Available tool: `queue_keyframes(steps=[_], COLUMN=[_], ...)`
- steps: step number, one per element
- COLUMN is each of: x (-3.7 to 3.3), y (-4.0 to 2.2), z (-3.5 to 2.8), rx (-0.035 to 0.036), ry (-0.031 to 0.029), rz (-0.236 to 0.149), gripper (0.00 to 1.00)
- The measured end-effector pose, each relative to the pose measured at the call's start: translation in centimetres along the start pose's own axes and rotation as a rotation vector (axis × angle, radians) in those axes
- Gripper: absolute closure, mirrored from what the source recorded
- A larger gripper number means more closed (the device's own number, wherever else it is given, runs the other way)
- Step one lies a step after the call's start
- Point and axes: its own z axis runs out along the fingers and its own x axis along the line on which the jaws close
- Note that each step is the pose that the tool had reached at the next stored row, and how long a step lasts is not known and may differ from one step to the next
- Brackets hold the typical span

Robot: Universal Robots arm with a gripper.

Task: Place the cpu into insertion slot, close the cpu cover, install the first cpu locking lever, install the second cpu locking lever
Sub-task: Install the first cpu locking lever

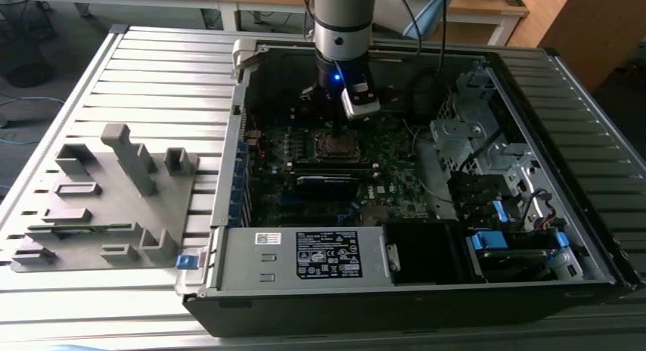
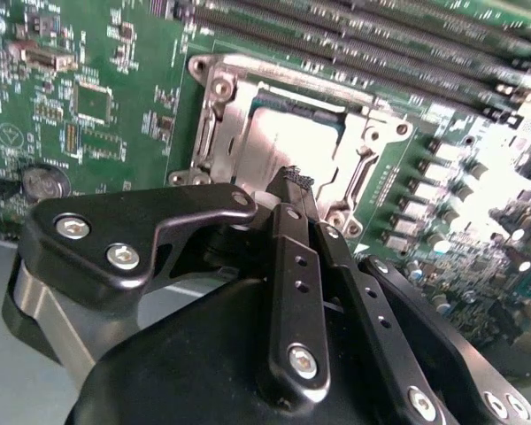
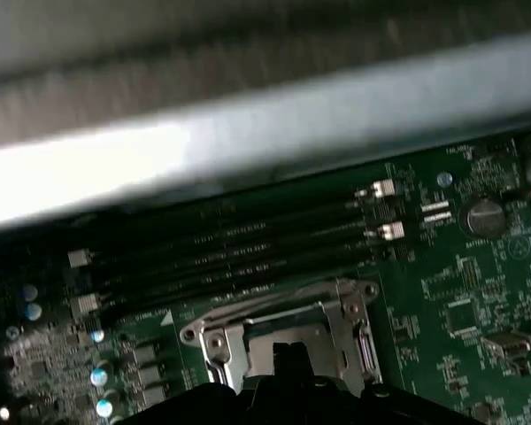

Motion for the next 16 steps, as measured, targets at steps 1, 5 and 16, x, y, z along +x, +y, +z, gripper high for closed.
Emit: queue_keyframes(steps=[1, 5, 16], x=[-0.04, -0.14, -0.16], y=[-0.18, -0.57, -0.59], z=[0.0, 0.0, -0.15], rx=[0.0, -0.0001, -0.0141], ry=[0.0, -0.0001, 0.0039], rz=[0.0, 0.0, -0.052], gripper=[0.89, 0.89, 0.89])
